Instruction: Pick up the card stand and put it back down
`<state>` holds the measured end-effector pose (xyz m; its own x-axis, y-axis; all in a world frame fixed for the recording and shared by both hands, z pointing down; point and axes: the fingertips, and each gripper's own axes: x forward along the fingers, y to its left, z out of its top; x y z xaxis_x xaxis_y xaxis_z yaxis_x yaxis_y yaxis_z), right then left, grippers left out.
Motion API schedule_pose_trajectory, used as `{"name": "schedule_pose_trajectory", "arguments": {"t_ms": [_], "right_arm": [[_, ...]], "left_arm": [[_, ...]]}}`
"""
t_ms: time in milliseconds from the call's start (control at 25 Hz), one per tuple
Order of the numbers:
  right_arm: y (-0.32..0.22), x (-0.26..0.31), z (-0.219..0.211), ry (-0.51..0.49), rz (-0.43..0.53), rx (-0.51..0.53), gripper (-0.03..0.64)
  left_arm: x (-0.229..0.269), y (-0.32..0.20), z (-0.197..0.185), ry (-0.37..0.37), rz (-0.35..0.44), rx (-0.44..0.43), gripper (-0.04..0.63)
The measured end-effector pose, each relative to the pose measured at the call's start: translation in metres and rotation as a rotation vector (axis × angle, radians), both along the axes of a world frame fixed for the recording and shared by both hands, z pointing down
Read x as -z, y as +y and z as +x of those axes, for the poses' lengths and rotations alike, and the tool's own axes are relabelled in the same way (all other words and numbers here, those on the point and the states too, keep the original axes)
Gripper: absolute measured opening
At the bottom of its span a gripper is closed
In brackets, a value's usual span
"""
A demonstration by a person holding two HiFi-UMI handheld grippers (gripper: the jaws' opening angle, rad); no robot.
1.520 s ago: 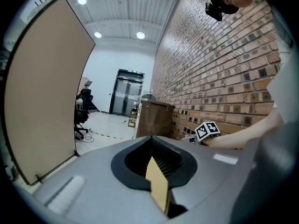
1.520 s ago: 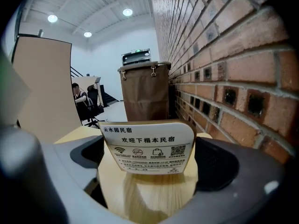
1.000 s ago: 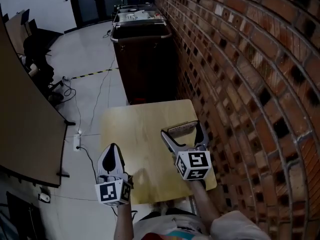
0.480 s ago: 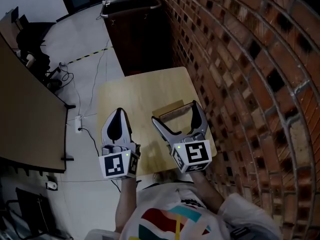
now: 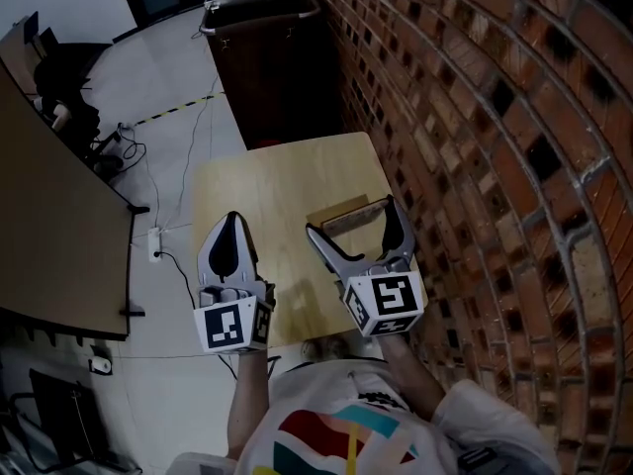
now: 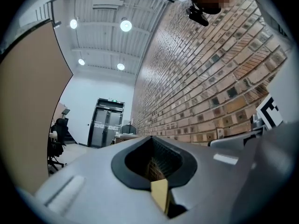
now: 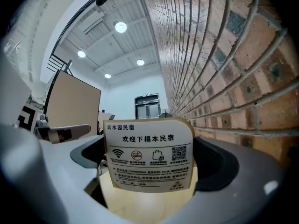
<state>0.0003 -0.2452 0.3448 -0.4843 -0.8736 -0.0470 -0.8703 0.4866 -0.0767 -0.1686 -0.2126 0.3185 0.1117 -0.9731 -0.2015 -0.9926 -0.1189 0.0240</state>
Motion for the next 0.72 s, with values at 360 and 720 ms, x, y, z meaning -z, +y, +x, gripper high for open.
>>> {"name": "schedule_pose_trajectory", "arguments": {"t_ms": [360,720], "right_arm": [[-0.006,-0.006,-0.003,0.007,-0.020,0.011,0.575],[-0.050,-0.042,-0.011,0.050,-0.069,0.002,0.575]], "left_arm": [[-0.002,-0.004,-0.004,0.029,-0.003,0.021,0.006],[-0.021,-0.017,-0.011,0.037,-0.054,0.028,0.005]]}}
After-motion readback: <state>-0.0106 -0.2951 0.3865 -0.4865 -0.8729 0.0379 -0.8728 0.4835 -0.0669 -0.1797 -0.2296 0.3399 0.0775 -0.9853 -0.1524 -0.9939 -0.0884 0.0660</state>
